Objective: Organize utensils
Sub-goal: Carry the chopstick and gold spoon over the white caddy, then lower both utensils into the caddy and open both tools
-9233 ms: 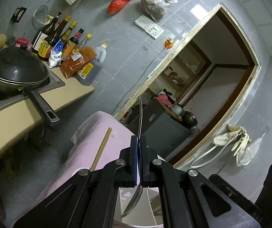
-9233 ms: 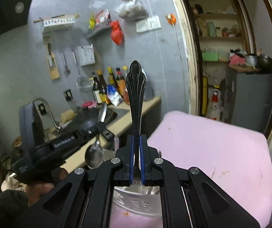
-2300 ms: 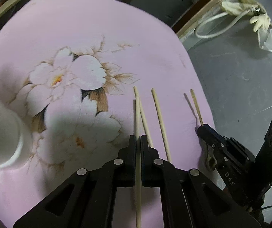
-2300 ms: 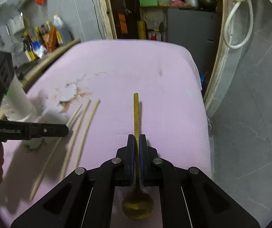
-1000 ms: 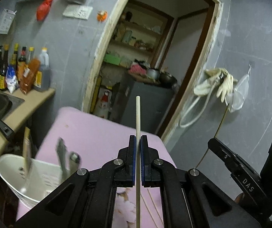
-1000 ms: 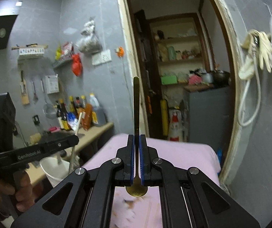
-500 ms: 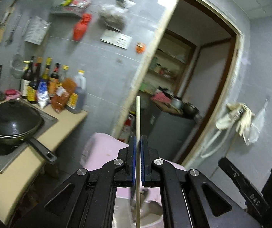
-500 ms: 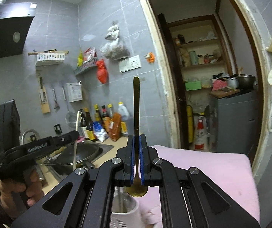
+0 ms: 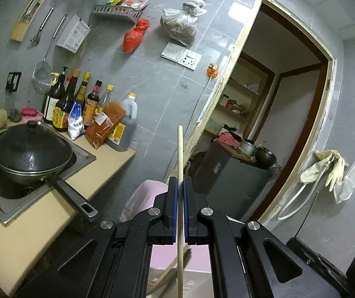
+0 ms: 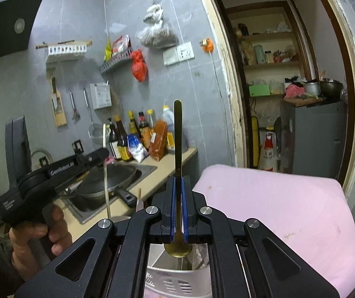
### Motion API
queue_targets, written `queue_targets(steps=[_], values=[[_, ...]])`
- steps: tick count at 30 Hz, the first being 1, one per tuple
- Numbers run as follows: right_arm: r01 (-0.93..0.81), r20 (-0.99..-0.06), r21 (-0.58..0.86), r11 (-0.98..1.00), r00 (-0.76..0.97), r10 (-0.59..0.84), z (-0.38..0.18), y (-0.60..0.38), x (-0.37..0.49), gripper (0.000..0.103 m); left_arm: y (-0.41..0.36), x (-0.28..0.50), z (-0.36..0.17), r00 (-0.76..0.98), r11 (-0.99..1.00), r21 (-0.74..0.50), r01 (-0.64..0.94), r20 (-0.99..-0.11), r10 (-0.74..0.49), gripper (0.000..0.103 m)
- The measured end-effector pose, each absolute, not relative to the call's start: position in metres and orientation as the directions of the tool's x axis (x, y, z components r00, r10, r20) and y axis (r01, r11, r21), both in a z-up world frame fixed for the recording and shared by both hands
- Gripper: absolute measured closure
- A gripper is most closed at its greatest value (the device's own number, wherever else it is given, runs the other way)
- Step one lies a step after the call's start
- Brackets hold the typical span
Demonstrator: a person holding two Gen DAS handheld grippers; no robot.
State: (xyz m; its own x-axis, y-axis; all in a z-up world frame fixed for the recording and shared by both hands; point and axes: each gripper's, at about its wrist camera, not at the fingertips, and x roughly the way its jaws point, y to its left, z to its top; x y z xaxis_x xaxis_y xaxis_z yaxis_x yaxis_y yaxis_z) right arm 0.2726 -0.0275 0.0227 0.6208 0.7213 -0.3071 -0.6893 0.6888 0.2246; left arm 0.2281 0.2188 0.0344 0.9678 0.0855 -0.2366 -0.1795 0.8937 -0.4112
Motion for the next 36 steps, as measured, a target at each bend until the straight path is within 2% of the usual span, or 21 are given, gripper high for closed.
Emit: queue_targets(steps=[6,21,26,29,30,32,33,35,36], values=[[-0.672,-0.352,0.207,0.711,0.627,0.695,0.007,-0.019,0.273,0.100,0.214,0.229,0.019,0.970,0.908,-0.373,-0.190,-0.217,0.114,0.101],[-0.667,-0.423,0.182,0.722,0.610,0.670,-0.017,-0.019,0.273,0.100,0.186,0.224,-0.015,0.956,0.946,-0.263,-0.188,-0.271,0.115,0.101],[-0.682,-0.418,0.176,0.710,0.601,0.681,-0.012,-0.022,0.270,0.098,0.184,0.219,-0.016,0.950,0.946,-0.279,-0.164,-0.305,0.075,0.101],[-0.692,-0.395,0.180,0.699,0.600,0.696,-0.003,-0.029,0.266,0.093,0.184,0.217,-0.014,0.940,0.941,-0.300,-0.156,-0.338,0.048,0.100],[-0.694,-0.385,0.183,0.696,0.601,0.700,0.000,-0.032,0.265,0.087,0.184,0.216,-0.013,0.938,0.939,-0.308,-0.155,-0.344,0.042,0.097],[-0.694,-0.365,0.190,0.695,0.607,0.706,0.006,-0.038,0.264,0.078,0.182,0.213,-0.009,0.938,0.935,-0.322,-0.148,-0.346,0.029,0.085],[-0.692,-0.355,0.193,0.696,0.612,0.707,0.010,-0.042,0.263,0.078,0.181,0.211,-0.007,0.939,0.934,-0.327,-0.143,-0.342,0.024,0.073],[-0.681,-0.346,0.190,0.707,0.628,0.697,0.015,-0.049,0.263,0.073,0.177,0.207,0.000,0.945,0.933,-0.333,-0.136,-0.328,0.020,0.068],[-0.675,-0.339,0.192,0.713,0.636,0.693,0.018,-0.054,0.263,0.065,0.174,0.206,0.003,0.944,0.936,-0.327,-0.131,-0.328,0.018,0.068]])
